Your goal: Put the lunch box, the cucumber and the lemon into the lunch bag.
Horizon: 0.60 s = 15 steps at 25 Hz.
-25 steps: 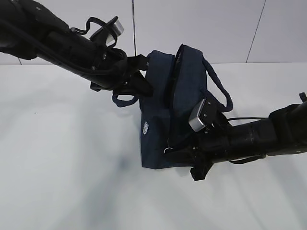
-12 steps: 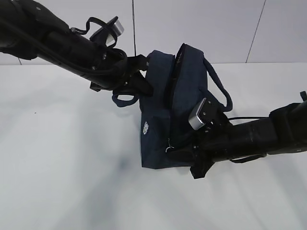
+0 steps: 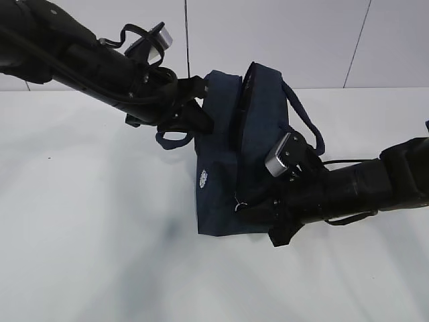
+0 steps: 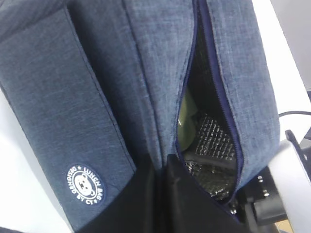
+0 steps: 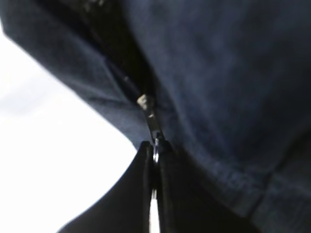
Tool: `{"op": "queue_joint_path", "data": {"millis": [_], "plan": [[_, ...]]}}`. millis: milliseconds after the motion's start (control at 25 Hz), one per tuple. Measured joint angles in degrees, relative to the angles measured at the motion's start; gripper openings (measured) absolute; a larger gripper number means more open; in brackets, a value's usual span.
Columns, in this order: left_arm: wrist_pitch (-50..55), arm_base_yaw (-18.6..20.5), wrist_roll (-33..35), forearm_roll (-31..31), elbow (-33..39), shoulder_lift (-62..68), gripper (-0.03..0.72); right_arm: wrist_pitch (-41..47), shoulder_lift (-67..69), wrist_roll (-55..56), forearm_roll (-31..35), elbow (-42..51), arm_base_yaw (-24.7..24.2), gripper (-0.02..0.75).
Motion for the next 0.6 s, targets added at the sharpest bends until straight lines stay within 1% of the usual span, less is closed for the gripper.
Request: {"op": "queue_joint_path", "data": {"millis": [600], "plan": [[-1.1, 0.0, 0.0, 0.0, 0.0, 0.0, -0.002, 0.0, -2.7, 5.0, -4.1, 0.0, 0.0, 0.001]]}}
